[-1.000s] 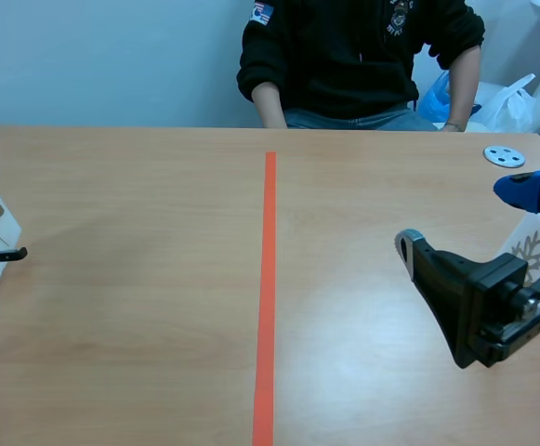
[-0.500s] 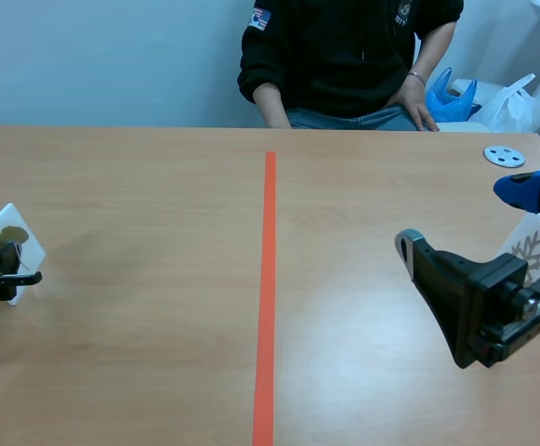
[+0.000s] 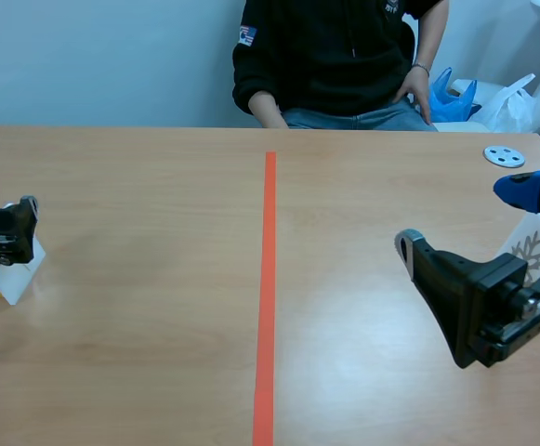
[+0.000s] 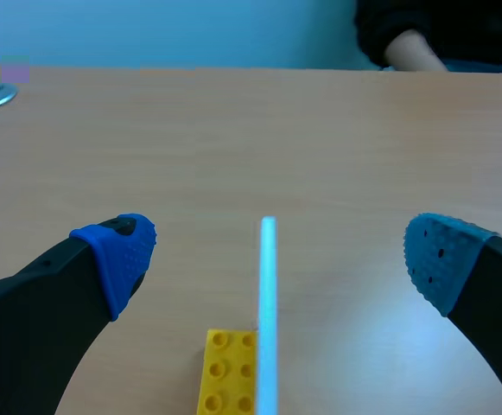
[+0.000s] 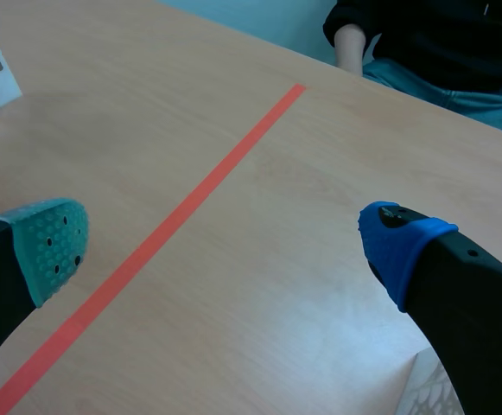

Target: Sort the leaf by its shape. The table is split by an orange tape line. A compound leaf with several leaflets goes to the left side, a simple leaf with one blade goes to the right side. Return to the home posture when a red brick is placed on the table.

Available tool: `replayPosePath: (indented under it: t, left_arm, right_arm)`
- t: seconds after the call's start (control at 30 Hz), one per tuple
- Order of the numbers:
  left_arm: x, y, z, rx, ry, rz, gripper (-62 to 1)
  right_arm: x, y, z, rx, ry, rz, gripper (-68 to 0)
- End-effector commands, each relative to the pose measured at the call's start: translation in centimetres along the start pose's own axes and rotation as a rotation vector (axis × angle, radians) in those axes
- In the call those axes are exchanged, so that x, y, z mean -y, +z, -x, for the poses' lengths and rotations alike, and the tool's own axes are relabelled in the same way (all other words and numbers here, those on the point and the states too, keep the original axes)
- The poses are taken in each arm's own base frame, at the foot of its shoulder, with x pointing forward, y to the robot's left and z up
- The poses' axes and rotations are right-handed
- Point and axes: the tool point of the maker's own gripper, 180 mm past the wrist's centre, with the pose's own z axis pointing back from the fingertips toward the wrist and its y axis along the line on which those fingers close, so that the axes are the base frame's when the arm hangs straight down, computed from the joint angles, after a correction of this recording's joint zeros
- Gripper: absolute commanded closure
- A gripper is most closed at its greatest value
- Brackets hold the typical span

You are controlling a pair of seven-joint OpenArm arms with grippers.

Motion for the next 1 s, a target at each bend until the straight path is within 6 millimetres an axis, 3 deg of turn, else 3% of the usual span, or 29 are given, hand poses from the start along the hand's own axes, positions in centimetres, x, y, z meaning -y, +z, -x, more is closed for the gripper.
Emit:
replayPosePath:
  t: [0.0,0.3,0.6,0.8,0.97]
  left_arm:
    - [0.2,0.0,-1.7,0.031,-0.013,0.032,-62.3]
    - [5.2,2.6,-3.8,-0.036,-0.039,0.199,-62.3]
    - [13.9,7.6,-6.9,-0.043,-0.013,0.422,-62.3]
    - [19.1,11.5,-7.8,-0.041,-0.026,0.543,-62.3]
    - [21.0,13.1,-8.6,-0.022,-0.044,0.577,-62.3]
  right_arm:
    - [0.3,0.1,-0.6,0.026,0.001,0.006,-65.1]
    - [0.3,0.1,-0.6,0.025,0.003,0.005,-65.1]
    - [0.4,0.1,-0.6,0.025,0.004,0.011,-65.1]
    - [0.4,0.1,-0.6,0.024,0.004,0.011,-65.1]
    - [0.4,0.1,-0.6,0.023,0.004,0.01,-65.1]
